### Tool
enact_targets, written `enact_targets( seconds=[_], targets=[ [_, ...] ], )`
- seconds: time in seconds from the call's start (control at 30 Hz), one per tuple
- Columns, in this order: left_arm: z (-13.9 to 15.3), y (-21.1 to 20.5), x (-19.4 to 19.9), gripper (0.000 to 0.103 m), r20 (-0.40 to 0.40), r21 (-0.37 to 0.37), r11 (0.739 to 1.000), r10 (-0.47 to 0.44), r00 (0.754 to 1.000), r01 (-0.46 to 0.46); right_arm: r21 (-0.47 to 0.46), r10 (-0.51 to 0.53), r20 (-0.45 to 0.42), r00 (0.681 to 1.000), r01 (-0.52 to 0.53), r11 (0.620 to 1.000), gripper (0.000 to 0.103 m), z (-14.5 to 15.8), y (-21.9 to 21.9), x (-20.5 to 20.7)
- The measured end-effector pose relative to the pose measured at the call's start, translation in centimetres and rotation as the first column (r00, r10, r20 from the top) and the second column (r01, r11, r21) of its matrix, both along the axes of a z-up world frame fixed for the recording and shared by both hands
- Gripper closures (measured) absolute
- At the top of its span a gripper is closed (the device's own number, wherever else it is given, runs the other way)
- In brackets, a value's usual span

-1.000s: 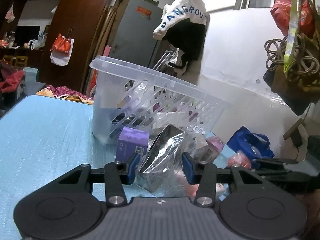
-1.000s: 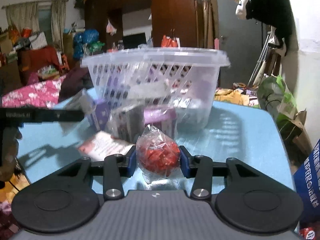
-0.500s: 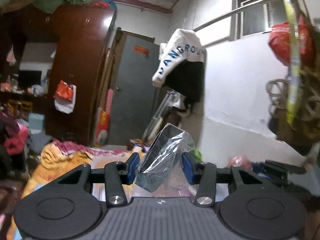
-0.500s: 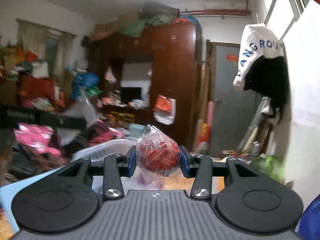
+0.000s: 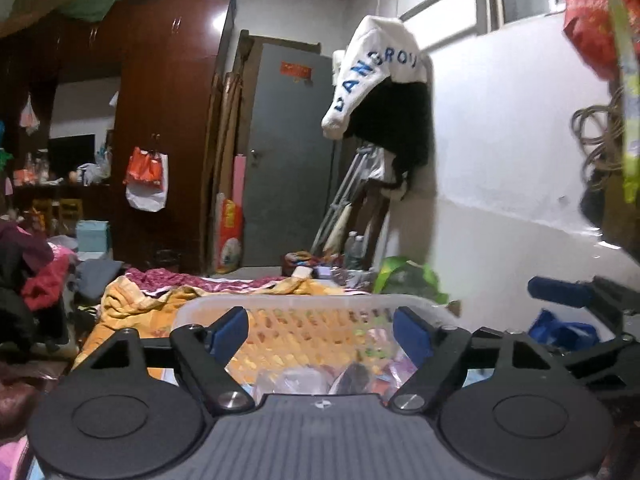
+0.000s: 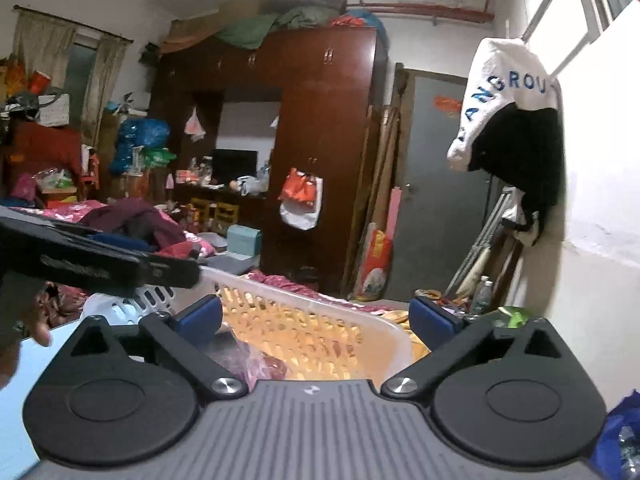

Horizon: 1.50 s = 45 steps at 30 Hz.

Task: Organize objects
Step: 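Grasp the purple box with left while right grasps the pink-topped box, then lift both boxes over the basket and open both grippers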

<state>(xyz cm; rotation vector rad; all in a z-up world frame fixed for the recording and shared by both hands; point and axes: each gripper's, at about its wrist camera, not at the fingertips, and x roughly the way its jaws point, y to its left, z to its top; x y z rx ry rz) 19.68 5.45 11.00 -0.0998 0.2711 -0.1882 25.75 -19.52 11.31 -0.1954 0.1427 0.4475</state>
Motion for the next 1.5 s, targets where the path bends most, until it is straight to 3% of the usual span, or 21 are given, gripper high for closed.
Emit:
enact_targets(
  seconds=[0.13,0.3,0.43,0.5,0.57,0.73,0.8,0.97,1.1,1.23,1.5],
  targets=[
    [-2.2,0.4,-5.1,0.015,0.063,0.066,0.998,-0.009,0.998,0.005,0.037,0.071,-0.074,0.995,-0.069,0.997,0.0,-1.2,-1.8,-2.1],
    [-6.2,1.7,-6.5,0.015,0.022,0.039,0.998,0.039,0.999,-0.04,0.031,0.087,-0.153,0.984,-0.084,0.996,0.001,-6.4,-3.3,-4.0],
    [-8.2,2.1,-4.5,0.016,-0.084,0.055,0.998,0.021,0.996,-0.017,0.019,0.105,-0.224,0.969,-0.104,0.994,0.02,-8.4,-3.1,-3.1],
    [-8.9,2.0,-3.8,0.016,-0.109,0.069,0.998,0.007,0.994,0.001,0.026,0.11,-0.236,0.965,-0.106,0.994,0.022,-8.5,-2.7,-2.5],
    [-9.6,2.0,-3.3,0.016,-0.136,0.079,0.997,0.01,0.991,0.001,0.005,0.097,-0.23,0.968,-0.099,0.995,0.033,-8.5,-2.1,-2.3],
    [-10.6,2.1,-2.8,0.016,-0.182,0.069,0.998,0.014,0.983,-0.002,0.02,0.111,-0.259,0.959,-0.109,0.994,0.047,-8.9,-1.7,-1.8],
    [-10.7,2.4,-2.9,0.016,-0.179,0.062,0.998,0.014,0.984,-0.003,0.028,0.114,-0.258,0.959,-0.11,0.994,0.057,-9.0,-1.8,-2.1],
    [-11.1,2.1,-2.4,0.028,-0.224,0.064,0.998,0.014,0.975,0.001,0.046,0.105,-0.221,0.97,-0.097,0.994,0.057,-9.4,-2.2,-3.0],
    [-11.4,1.1,-2.4,0.06,-0.238,0.076,0.996,-0.018,0.971,0.037,0.05,0.098,-0.205,0.974,-0.089,0.995,0.057,-9.3,-2.2,-3.1],
    [-11.2,0.6,-3.2,0.06,-0.194,0.1,0.995,-0.011,0.981,0.03,0.083,0.106,-0.2,0.974,-0.091,0.992,0.057,-9.3,-2.7,-3.0],
    [-10.7,1.4,-5.5,0.06,-0.098,0.017,0.998,-0.052,0.994,0.054,0.116,0.1,-0.163,0.982,-0.081,0.99,0.058,-9.1,-3.2,-3.5]
  ],
)
